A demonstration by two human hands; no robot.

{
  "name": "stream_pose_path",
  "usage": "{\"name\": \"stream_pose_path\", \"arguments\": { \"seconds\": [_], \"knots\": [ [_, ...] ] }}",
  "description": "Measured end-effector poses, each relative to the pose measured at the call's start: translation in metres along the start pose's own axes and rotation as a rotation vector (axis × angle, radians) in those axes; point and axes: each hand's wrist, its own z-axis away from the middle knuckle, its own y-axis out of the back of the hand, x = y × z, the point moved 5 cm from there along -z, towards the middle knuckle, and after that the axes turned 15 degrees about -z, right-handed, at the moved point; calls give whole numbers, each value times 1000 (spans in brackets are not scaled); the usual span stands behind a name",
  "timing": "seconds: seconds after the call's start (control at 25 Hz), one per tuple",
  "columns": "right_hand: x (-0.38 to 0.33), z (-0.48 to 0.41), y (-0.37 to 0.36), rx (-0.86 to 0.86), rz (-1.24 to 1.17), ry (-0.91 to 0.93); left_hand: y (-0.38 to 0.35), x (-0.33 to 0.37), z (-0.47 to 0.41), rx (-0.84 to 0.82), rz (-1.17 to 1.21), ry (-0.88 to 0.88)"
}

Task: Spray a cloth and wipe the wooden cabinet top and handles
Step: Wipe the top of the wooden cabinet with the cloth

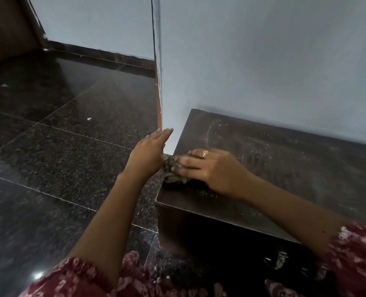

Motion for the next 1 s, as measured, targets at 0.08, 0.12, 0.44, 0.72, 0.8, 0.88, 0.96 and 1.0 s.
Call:
{"name": "stream_pose_path", "arguments": {
  "seconds": [0.08,0.12,0.44,0.72,0.8,0.88,0.96,1.0],
  "knots": [
    [34,-14,-1,-19,-30,-127,-4,3,-8,-14,-14,1],
    [52,-21,-3,-27,-36,-194,-7,5,-12,-16,-21,2],
    [166,-59,-9,-47,14,-594,-37,26,-24,-219,-200,-43],
    [145,-57,-12,-23,-41,-738,-34,27,-14,-255,27,22],
    [111,-45,-8,-8,-115,-720,-28,28,-8,-256,136,26],
    [70,-33,-3,-14,-146,-680,-23,27,-2,-257,207,16],
    [33,-25,1,-20,-153,-629,-21,25,3,-249,251,18],
    [17,-20,3,-30,-165,-611,-21,24,5,-243,268,24]
  ]
}}
